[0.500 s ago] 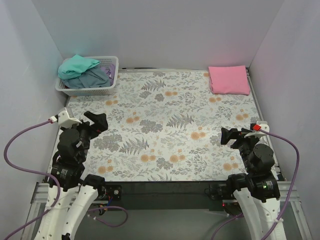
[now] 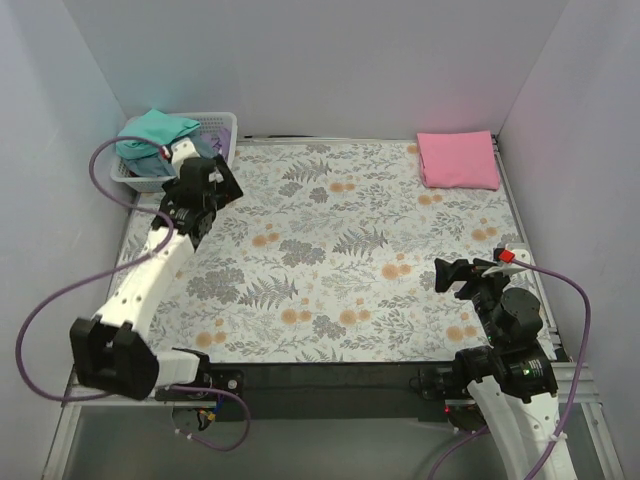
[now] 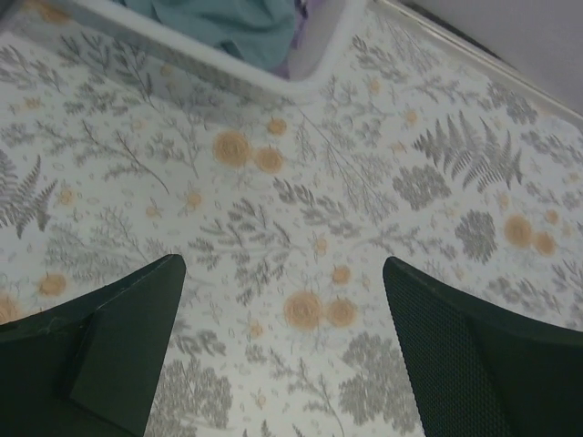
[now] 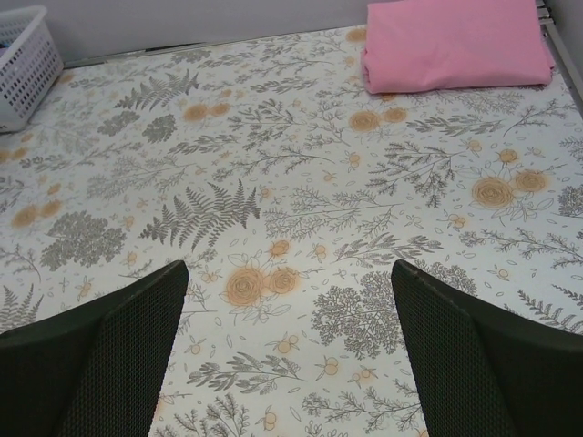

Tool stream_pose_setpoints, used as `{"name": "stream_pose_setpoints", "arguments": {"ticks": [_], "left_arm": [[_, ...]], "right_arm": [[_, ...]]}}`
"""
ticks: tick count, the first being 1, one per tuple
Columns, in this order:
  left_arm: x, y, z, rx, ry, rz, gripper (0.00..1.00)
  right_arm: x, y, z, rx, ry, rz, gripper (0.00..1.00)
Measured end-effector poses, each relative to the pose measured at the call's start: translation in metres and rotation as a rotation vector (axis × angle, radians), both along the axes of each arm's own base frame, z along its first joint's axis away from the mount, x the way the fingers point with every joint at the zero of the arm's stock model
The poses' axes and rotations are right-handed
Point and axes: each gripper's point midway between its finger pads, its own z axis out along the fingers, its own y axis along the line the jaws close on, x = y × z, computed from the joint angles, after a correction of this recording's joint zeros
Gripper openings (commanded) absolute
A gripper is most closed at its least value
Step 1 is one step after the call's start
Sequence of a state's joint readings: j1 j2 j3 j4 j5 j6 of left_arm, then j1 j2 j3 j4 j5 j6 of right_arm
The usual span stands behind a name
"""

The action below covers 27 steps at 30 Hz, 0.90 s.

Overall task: Fold and stack the t-shirts
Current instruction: Grab the tshirt from the pile

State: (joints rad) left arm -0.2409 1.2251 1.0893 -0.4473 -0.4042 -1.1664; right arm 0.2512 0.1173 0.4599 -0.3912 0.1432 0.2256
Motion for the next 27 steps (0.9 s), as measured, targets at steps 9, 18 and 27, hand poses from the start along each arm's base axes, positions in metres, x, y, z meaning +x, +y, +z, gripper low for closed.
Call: {"name": "stream_pose_setpoints", "arguments": {"ticks": [9,18,27], "left_arm": [[0.129,0.068,0.01,0.199,-0.059,0.218,0.87],[0.208,0.158,0.014,0.207,-0.187,0.435,0.86],[0.233,0.231,-0.026,0.041,-0.252,0.561,0.67]], "right_arm": [[0.0,0.008,-0.005,-0.001,0.027,0.039,0.98],[0.007,0.015,-0.029,-0.03,0.144,0.065,0.98],[0.007,0.025,-0.049,-0.047,0.239,0.125,0.98]]}}
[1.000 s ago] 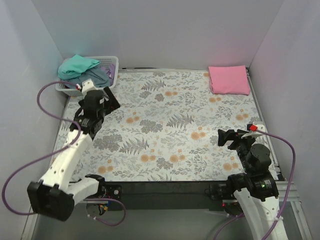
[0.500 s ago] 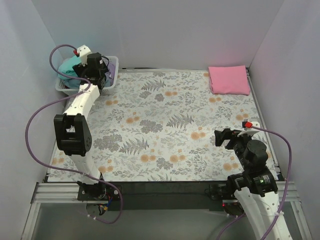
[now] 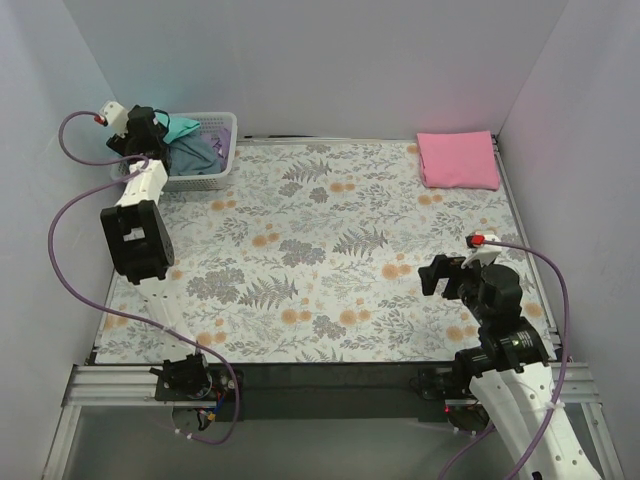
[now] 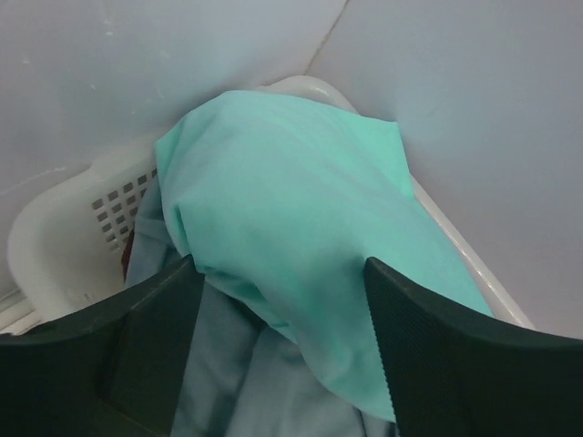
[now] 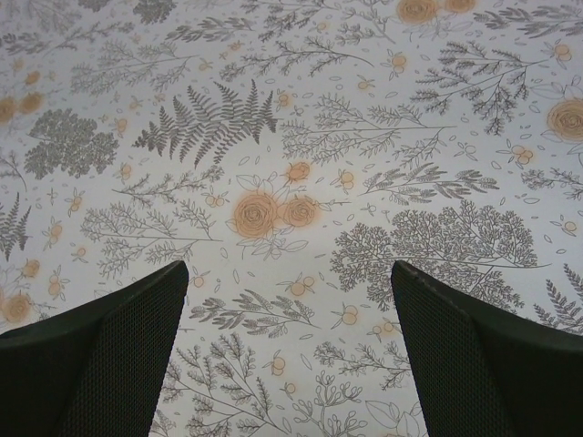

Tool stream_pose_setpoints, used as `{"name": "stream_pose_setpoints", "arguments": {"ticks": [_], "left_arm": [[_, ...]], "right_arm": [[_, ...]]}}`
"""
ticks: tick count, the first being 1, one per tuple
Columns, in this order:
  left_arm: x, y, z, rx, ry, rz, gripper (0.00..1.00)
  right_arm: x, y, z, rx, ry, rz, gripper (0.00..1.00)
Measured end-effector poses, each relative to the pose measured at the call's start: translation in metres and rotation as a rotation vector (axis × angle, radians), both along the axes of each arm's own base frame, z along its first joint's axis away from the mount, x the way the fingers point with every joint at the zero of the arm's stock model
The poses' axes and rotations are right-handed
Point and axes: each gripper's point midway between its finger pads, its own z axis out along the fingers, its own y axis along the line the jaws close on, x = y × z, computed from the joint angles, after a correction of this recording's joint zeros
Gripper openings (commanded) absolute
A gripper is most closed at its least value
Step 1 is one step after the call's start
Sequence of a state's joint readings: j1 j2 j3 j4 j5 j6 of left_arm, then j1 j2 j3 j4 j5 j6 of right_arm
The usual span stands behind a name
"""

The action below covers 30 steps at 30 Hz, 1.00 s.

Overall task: Fold and stack the t-shirts
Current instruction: Grab the tshirt from the pile, then move the tshirt to the center of the board

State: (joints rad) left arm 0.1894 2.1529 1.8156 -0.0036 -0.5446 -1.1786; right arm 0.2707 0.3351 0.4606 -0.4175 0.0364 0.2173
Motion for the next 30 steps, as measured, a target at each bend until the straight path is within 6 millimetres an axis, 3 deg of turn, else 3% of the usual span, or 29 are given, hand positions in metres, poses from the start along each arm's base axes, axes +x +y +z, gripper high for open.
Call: {"name": "stream_pose_setpoints", "arguments": {"ticks": [2,5,6,10,13,16,20,23,26,29,30], "left_arm": [[0.009,0.005,-0.009,-0.026,-0.024,-0.016,0.62],[0.021,0.001,-0.018,-0.063,-0.055,-0.061,0.3],[0.024,-0.002,-0.02,-0.073,-0.063,-0.08,0.01],[0.036,-0.016,-0.016,-0.1,-0.098,-0.158,0.0],[0.046,-0.03,0.0,-0.12,-0.137,-0.247,0.0],[0.056,-0.057,0.03,-0.138,-0.189,-0.358,0.0],[0.058,-0.121,0.093,-0.181,-0.29,-0.567,0.0],[0.039,-0.195,0.159,-0.197,-0.376,-0.768,0.0],[-0.002,-0.279,0.224,-0.192,-0.455,-0.988,0.0],[-0.074,-0.36,0.273,-0.184,-0.502,-1.229,0.04],[-0.097,-0.376,0.278,-0.188,-0.496,-1.287,0.32]], "right_arm": [[0.0,0.002,-0.005,-0.004,0.026,0.01,0.98],[0.001,0.003,-0.012,-0.01,0.057,0.015,0.98],[0.001,0.004,-0.013,-0.011,0.063,0.016,0.98],[0.001,0.006,-0.018,-0.012,0.089,0.032,0.98],[0.001,0.008,-0.019,-0.009,0.095,0.042,0.97],[0.0,0.009,-0.019,-0.007,0.095,0.045,0.97],[0.0,0.009,-0.019,-0.006,0.094,0.048,0.97],[0.0,0.009,-0.015,-0.005,0.078,0.05,0.97],[-0.002,0.01,-0.009,0.004,0.05,0.058,0.98],[-0.005,0.011,0.001,0.009,0.036,0.07,0.98],[-0.005,0.012,0.005,0.011,0.029,0.072,0.98]]}}
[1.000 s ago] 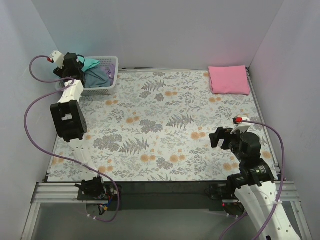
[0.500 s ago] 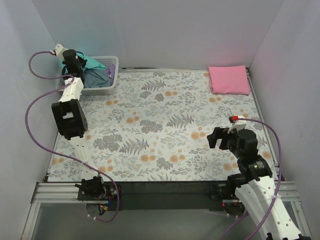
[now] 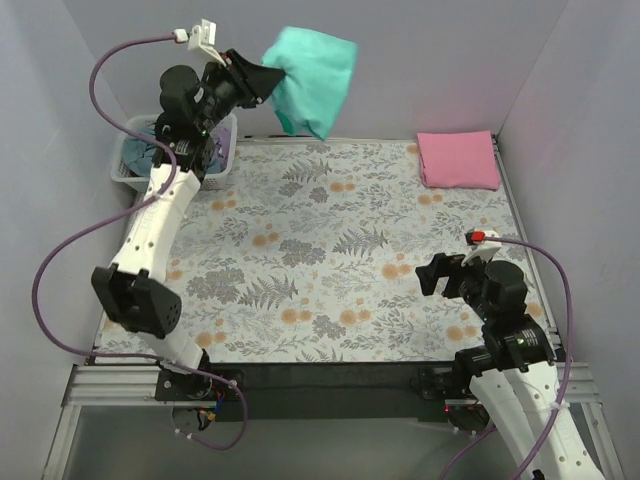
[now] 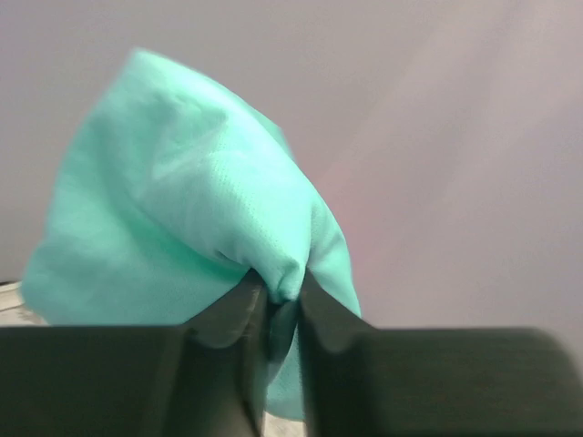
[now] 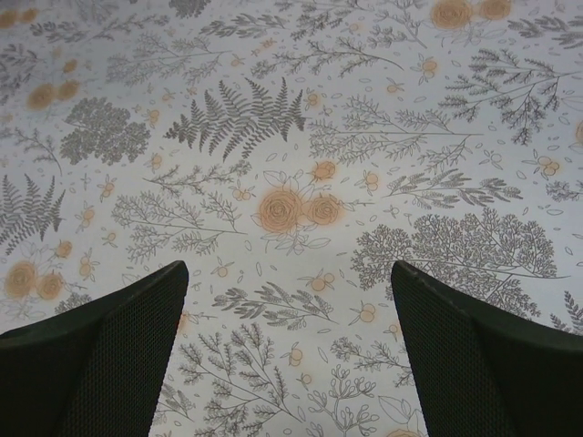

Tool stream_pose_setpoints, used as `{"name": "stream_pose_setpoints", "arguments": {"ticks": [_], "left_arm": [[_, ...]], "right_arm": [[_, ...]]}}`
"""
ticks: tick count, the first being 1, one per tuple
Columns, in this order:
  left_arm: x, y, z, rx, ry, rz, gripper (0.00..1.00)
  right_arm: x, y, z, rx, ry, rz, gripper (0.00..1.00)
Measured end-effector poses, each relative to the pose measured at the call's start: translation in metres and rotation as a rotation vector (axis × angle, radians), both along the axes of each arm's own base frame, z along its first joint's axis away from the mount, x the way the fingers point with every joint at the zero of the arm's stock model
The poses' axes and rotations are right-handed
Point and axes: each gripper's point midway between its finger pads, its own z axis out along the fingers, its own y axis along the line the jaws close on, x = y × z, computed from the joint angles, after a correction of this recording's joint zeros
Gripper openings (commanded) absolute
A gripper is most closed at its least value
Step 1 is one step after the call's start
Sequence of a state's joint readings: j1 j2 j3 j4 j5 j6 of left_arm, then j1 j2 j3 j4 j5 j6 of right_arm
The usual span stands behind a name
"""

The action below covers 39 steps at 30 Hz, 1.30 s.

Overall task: Fold and stack the t-shirts
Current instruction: Move the tshirt to the center of the board, then flatten the tshirt out

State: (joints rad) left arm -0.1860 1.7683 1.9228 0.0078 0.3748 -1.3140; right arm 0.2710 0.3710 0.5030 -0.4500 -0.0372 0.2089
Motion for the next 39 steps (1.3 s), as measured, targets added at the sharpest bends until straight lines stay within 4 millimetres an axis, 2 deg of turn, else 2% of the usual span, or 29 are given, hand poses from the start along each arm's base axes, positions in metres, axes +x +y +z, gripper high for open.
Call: {"name": "stream_pose_setpoints", "arguments": {"ticks": [2,3,4,6,8,10,13,15,16,18,23,27,32,36,39], "left_arm": [[-0.052,-0.022,0.004,0.034,-0.019,-0.103,0.55],[-0.071,-0.022,0.0,0.05,-0.028,-0.121,0.64],[-0.088,-0.017,-0.013,0.07,-0.003,-0.124,0.73],[-0.106,-0.004,-0.046,0.104,0.05,-0.096,0.75],[-0.118,0.009,-0.095,0.148,0.155,-0.057,0.76],[-0.129,0.02,-0.152,0.196,0.281,-0.023,0.76],[-0.16,0.032,-0.234,0.256,0.474,-0.007,0.76],[-0.187,0.04,-0.277,0.289,0.588,-0.002,0.76],[-0.197,0.043,-0.289,0.298,0.618,0.001,0.76],[-0.217,0.049,-0.307,0.309,0.658,0.007,0.76],[-0.248,0.045,-0.327,0.271,0.709,-0.029,0.75],[-0.269,0.019,-0.343,0.245,0.795,-0.118,0.73],[-0.292,-0.026,-0.362,0.27,0.884,-0.238,0.72],[-0.307,-0.048,-0.394,0.338,0.999,-0.268,0.68],[-0.311,-0.062,-0.417,0.4,1.069,-0.265,0.59]], "right_arm": [[0.0,0.001,0.012,0.005,-0.02,0.005,0.98],[-0.001,0.001,0.017,0.008,-0.028,0.009,0.98],[-0.001,0.002,0.023,0.011,-0.034,0.013,0.98],[-0.001,0.004,0.033,0.017,-0.044,0.022,0.98],[0.0,0.007,0.042,0.022,-0.042,0.037,0.98],[0.001,0.01,0.045,0.025,-0.027,0.054,0.98],[0.002,0.016,0.041,0.027,0.013,0.081,0.94],[0.002,0.02,0.031,0.027,0.065,0.101,0.87],[0.002,0.023,0.027,0.028,0.09,0.113,0.85],[0.002,0.029,0.012,0.031,0.166,0.141,0.8],[0.0,0.045,-0.026,0.034,0.366,0.207,0.71],[-0.015,0.057,-0.069,0.013,0.542,0.241,0.69],[-0.032,0.066,-0.105,-0.034,0.686,0.265,0.67],[-0.027,0.059,-0.118,-0.082,0.711,0.216,0.67],[-0.021,0.052,-0.12,-0.113,0.693,0.173,0.68]]}}
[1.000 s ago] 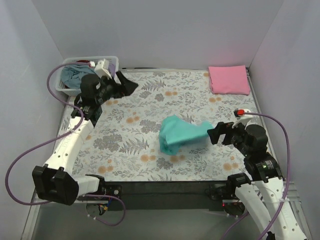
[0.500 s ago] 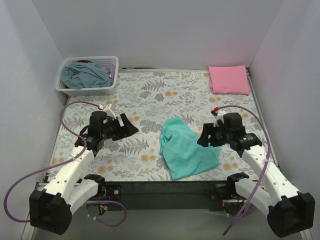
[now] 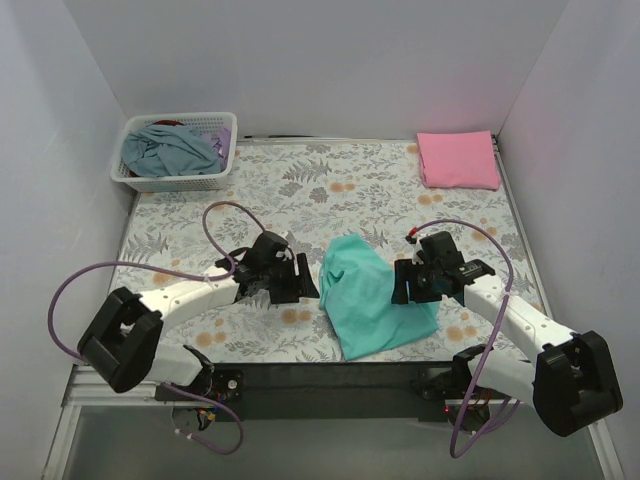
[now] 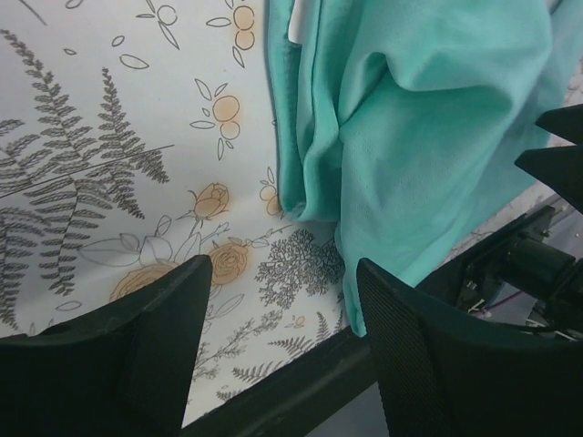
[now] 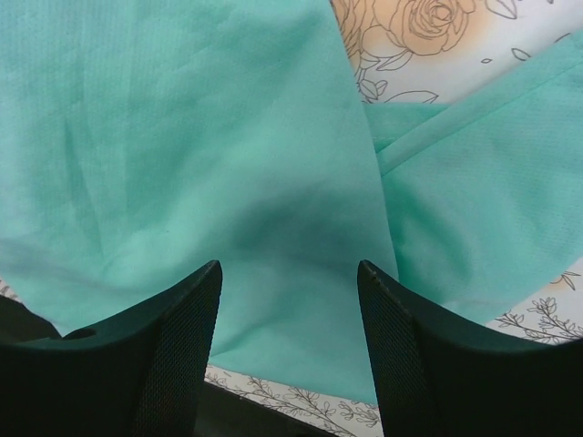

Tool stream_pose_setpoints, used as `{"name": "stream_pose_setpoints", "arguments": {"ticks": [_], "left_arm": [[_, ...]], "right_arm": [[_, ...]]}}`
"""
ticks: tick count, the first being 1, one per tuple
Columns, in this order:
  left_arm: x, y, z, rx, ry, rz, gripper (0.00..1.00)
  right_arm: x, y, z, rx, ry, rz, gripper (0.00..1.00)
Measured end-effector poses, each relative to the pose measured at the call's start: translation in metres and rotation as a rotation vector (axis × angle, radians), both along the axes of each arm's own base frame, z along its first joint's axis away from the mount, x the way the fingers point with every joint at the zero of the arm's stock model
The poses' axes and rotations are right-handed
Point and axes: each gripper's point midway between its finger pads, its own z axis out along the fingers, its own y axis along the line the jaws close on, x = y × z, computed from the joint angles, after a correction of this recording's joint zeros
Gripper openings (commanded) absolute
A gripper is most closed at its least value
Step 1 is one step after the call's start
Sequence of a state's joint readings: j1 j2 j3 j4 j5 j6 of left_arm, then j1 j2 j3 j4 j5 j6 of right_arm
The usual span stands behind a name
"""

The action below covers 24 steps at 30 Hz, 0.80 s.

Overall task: Fold and stack the t-shirts
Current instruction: Flatten the tshirt out

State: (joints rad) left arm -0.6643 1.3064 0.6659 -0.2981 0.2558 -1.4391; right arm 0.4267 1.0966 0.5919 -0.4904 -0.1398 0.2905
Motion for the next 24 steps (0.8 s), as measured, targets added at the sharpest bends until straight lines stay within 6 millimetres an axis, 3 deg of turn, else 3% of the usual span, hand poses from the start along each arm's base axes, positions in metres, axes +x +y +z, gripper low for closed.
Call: {"name": "stream_pose_setpoints", "arguments": {"ticks": [3,13,15,16,19,22,24], "left_arm": [[0.002,-0.013,-0.012,0.042,0.02,-0.008,0.52],[0.001,-0.047,-0.04,0.125,0.056,-0.059,0.45],[0.004,-0.053,-0.041,0.129,0.054,-0.059,0.35],[0.005,-0.055,-0.042,0.131,0.057,-0.058,0.23],[0.01,-0.056,-0.047,0.15,0.058,-0.05,0.01],[0.014,-0.05,-0.048,0.191,0.043,-0.035,0.0],[0.023,-0.041,-0.045,0.25,0.011,-0.014,0.0]], "right_arm": [[0.002,-0.004,-0.001,-0.02,-0.01,-0.015,0.68],[0.0,-0.014,-0.013,-0.067,-0.011,-0.045,0.69],[0.0,-0.016,-0.015,-0.076,-0.011,-0.05,0.69],[-0.001,-0.017,-0.017,-0.081,-0.008,-0.052,0.69],[-0.003,-0.02,-0.023,-0.098,0.011,-0.055,0.68],[-0.002,-0.021,-0.028,-0.113,0.021,-0.057,0.62],[-0.001,-0.022,-0.028,-0.116,0.016,-0.057,0.53]]}}
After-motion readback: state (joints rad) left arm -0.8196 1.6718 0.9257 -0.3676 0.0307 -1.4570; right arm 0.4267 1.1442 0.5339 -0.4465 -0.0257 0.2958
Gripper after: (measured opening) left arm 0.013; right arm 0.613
